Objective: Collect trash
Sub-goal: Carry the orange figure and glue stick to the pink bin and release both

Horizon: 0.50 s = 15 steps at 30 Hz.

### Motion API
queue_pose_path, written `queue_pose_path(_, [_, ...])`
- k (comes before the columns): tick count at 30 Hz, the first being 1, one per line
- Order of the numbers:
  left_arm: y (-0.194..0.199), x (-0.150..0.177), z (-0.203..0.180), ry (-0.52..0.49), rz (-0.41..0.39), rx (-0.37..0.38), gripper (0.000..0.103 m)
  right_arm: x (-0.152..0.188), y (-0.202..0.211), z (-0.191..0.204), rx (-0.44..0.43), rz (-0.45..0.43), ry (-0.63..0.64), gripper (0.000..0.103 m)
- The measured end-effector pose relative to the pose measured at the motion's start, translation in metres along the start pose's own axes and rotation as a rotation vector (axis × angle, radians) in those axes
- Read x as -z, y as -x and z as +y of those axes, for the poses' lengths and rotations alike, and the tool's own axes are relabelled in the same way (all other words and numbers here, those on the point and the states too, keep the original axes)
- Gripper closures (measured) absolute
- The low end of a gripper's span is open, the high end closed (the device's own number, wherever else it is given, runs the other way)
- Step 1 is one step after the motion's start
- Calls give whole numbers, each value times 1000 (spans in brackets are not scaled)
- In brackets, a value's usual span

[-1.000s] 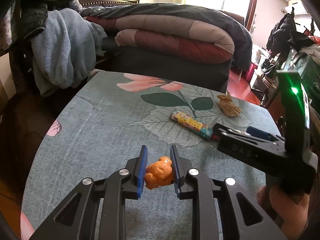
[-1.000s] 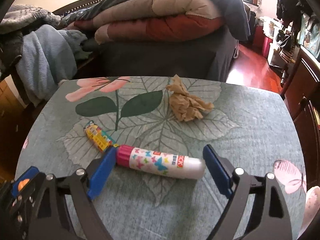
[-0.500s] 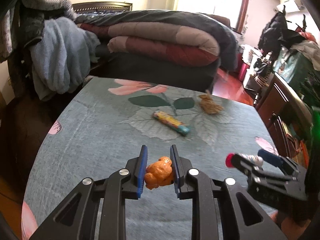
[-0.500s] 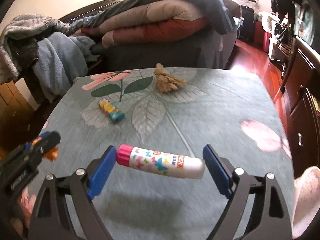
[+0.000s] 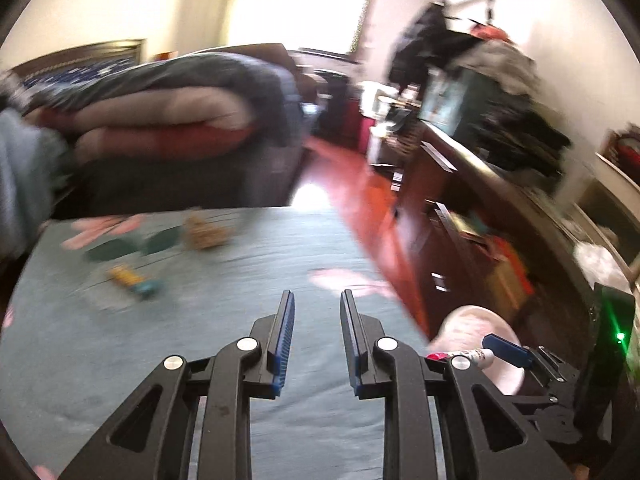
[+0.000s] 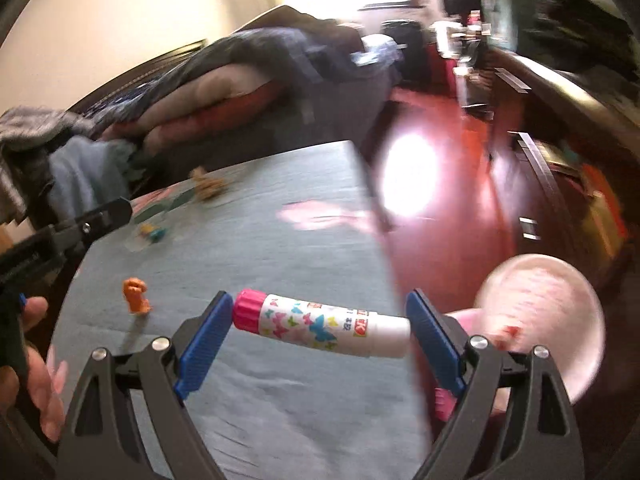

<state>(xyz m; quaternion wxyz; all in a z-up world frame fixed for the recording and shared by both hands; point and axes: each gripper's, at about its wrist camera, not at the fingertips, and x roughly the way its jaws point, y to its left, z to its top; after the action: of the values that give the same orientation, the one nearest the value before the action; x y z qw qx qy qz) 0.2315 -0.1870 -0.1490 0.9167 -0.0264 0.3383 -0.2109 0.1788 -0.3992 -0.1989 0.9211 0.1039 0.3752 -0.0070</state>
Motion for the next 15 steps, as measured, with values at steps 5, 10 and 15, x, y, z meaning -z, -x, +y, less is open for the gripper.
queue_pose_path(5, [-19,-4,-62,-104,13,60,80,11,29,-64,76,-31,-91,15])
queue_pose_path(10, [-25,11,-73,-145,36,-29,39,20,42,-94,98,-40,-123,15])
queue_pose_path(15, [-26,30,2,-79,58,-363,27,20,31,-70,32,-23,-82,15])
